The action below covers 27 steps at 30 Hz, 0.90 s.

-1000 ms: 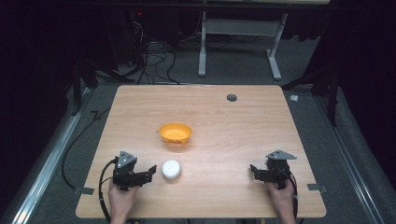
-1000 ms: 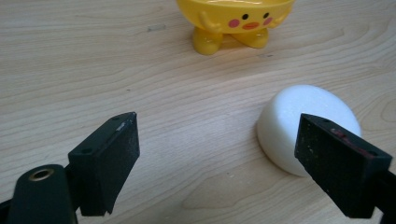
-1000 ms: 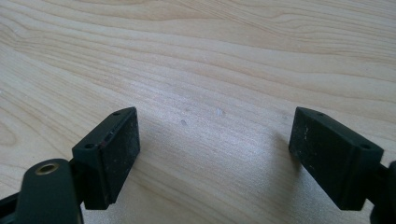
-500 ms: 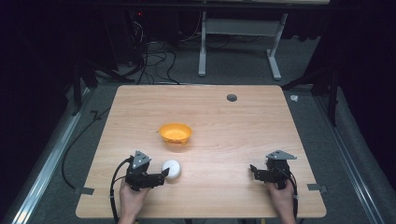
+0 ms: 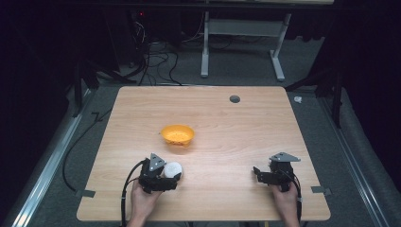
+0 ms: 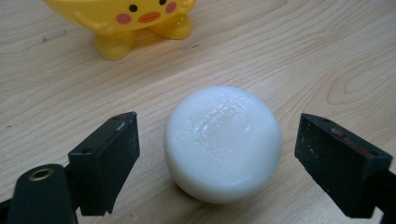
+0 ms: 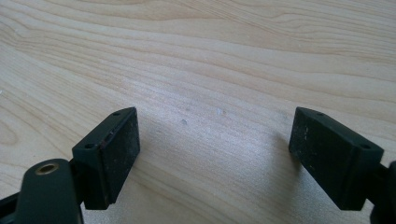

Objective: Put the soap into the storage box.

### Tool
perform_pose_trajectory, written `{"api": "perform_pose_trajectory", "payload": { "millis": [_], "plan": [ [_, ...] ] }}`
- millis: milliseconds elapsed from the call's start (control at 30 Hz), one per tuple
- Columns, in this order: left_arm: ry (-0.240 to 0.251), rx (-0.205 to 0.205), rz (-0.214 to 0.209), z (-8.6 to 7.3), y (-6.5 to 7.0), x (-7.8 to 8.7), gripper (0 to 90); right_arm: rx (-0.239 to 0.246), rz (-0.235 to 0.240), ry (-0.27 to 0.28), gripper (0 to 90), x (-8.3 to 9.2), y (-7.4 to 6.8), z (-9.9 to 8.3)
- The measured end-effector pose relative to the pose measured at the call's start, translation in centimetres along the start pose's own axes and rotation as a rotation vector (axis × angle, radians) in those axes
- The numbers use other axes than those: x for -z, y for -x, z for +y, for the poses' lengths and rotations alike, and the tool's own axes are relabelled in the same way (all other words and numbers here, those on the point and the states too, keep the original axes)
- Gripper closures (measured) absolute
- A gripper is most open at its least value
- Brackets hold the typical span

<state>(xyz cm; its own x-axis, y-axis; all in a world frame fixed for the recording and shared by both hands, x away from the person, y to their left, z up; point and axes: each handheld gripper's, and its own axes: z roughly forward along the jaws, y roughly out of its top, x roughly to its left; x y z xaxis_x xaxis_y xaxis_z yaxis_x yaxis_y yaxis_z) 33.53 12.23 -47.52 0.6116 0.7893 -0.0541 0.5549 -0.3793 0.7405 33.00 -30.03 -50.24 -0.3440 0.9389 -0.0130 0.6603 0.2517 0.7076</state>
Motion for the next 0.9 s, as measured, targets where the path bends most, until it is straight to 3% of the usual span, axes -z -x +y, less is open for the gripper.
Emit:
{"api": "perform_pose_trajectory", "payload": {
  "millis": [233, 633, 800, 900],
  "plan": [
    [-0.020, 0.001, -0.011, 0.1, 0.4, -1.0, 14.6, -0.001, 0.001, 0.000, 17.3, 0.0, 0.0, 0.0],
    [-0.059, -0.003, 0.023, 0.2, 0.6, -2.5, 16.3, 0.000, 0.002, 0.000, 17.3, 0.0, 0.0, 0.0],
    [-0.073, -0.024, 0.040, 0.1, 0.8, -2.8, 19.7, 0.000, 0.002, 0.000, 17.3, 0.0, 0.0, 0.0],
    [-0.066, -0.015, 0.044, -0.1, 0.8, -2.9, 23.0, 0.001, 0.002, 0.000, 17.3, 0.0, 0.0, 0.0]
  ]
}}
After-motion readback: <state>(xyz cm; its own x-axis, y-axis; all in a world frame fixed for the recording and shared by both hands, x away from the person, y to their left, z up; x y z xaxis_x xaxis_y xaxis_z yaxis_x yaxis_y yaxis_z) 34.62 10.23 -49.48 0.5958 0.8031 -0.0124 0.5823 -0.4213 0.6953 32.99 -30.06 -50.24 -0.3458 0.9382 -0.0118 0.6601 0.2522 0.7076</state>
